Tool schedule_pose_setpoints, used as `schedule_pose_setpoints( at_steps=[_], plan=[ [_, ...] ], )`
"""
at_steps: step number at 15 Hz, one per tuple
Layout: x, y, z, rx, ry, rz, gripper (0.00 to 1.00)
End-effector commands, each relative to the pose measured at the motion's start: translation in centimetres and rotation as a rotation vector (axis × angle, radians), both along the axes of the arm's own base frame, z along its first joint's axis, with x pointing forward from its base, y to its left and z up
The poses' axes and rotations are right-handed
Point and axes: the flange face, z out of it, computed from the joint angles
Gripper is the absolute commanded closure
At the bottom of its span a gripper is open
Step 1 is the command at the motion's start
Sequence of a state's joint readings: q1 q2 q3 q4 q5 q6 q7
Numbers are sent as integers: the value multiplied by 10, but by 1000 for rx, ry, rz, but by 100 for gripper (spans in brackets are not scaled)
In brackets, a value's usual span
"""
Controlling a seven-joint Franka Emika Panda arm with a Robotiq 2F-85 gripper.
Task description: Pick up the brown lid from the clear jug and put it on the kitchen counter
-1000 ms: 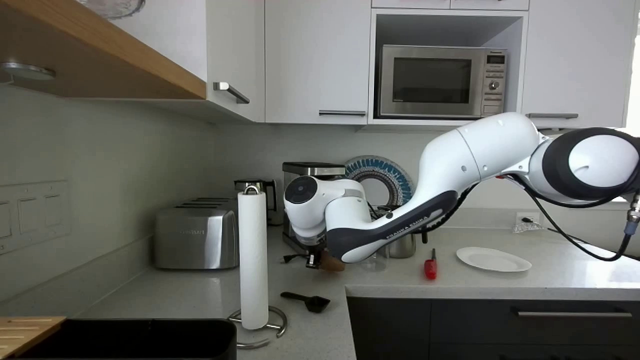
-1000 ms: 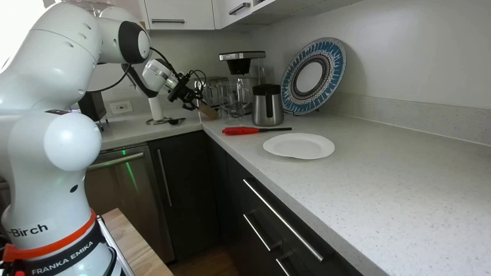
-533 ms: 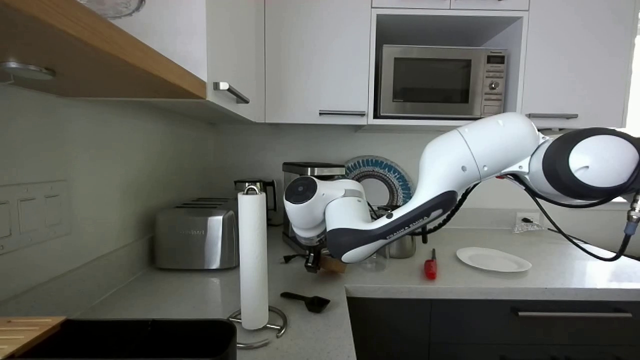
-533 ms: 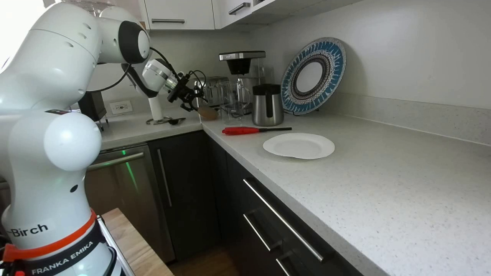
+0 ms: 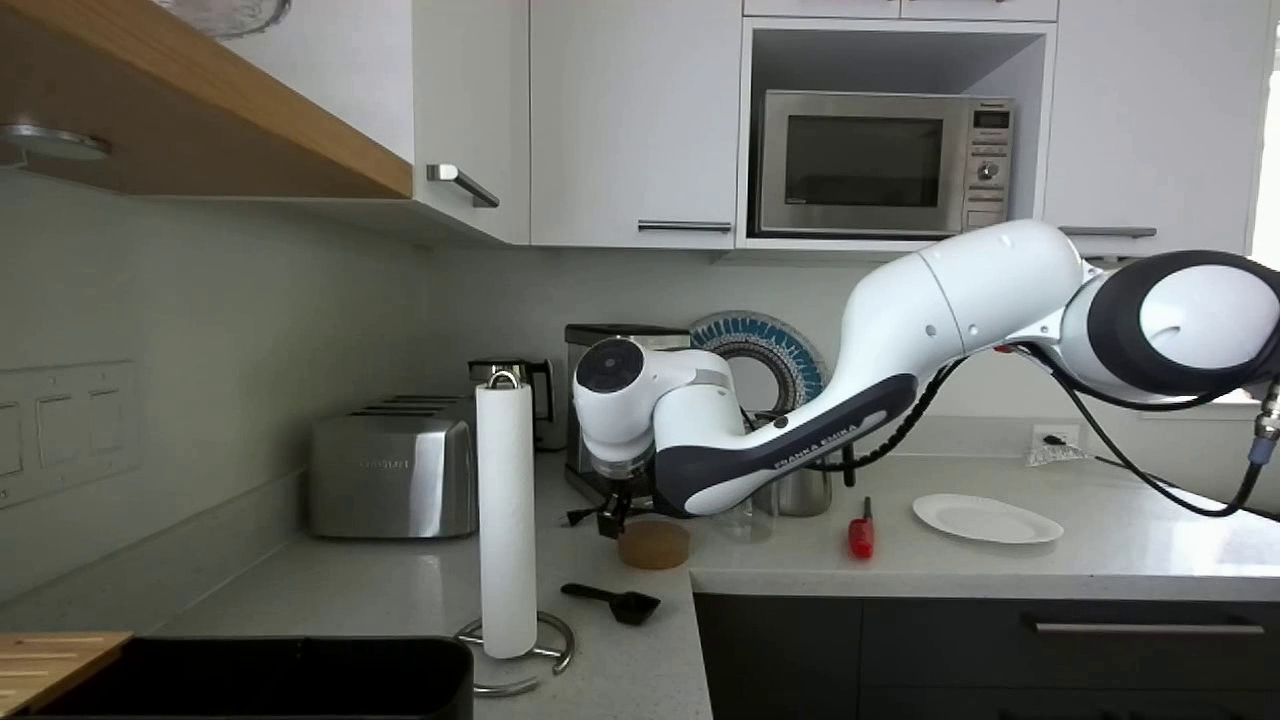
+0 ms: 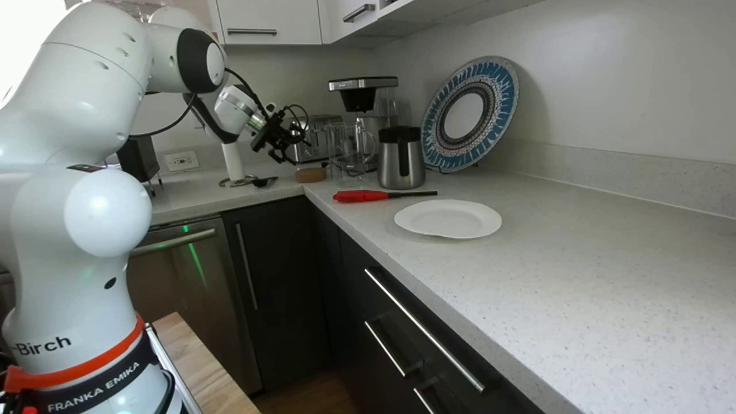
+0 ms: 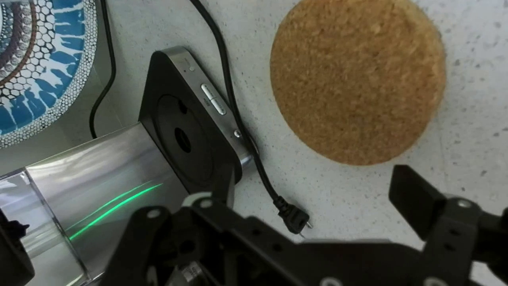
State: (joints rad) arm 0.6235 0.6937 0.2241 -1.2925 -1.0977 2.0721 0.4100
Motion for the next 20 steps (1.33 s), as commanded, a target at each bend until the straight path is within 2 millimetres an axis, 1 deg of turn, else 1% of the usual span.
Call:
schedule_pose_setpoints(
  at_steps=[1,5,8,10,14,17,18,20],
  plan=[
    [2,-5,18,86,-29,35,0],
    [1,-19,53,208,50,56,0],
    [-5,-27,90,277,147,80,0],
    [-16,-27,118,336,232,112,0],
    [-51,-33,161,395,418,155,0],
    [-85,-42,187,431,498,171,0],
    [-96,-47,194,448,508,167,0],
    [-123,-57,202,473,544,137,0]
  ],
)
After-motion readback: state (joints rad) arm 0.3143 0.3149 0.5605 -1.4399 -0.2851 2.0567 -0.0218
